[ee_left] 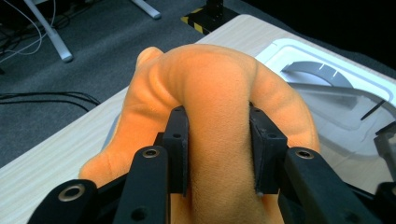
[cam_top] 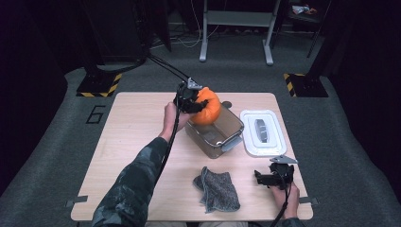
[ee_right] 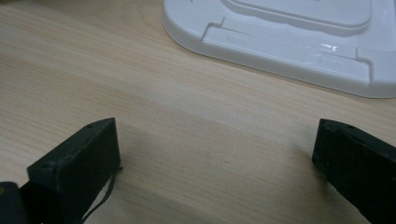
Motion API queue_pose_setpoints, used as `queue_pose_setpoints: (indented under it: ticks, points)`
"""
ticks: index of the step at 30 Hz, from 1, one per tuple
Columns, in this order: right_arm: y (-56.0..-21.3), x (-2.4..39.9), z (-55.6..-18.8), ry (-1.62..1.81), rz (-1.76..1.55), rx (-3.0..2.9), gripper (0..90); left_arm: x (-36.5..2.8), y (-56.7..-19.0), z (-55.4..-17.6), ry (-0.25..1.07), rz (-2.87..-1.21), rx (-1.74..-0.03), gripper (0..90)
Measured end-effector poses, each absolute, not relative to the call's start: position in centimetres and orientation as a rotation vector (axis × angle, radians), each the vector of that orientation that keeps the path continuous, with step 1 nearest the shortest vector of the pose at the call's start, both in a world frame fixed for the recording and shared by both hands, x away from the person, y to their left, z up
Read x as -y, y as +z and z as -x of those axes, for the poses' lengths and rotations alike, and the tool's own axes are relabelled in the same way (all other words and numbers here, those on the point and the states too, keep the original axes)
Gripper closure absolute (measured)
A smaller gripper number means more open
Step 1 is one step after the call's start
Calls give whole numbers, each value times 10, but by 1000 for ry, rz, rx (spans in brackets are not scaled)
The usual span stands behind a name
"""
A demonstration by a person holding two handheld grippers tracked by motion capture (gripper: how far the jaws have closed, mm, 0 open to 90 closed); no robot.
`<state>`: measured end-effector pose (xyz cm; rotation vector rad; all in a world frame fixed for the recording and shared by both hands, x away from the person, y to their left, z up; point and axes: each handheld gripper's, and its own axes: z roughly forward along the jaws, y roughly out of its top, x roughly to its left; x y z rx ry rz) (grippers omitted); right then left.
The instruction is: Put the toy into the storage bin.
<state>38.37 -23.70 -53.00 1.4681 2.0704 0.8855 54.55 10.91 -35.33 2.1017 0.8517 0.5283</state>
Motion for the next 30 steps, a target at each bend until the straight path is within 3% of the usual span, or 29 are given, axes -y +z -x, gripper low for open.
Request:
queue_pose_setpoints:
  ticks: [30]
  points:
    - [-530,237,-384,883,-1464,-2076,2,-100,-386,-559,514,-2180,-895,618]
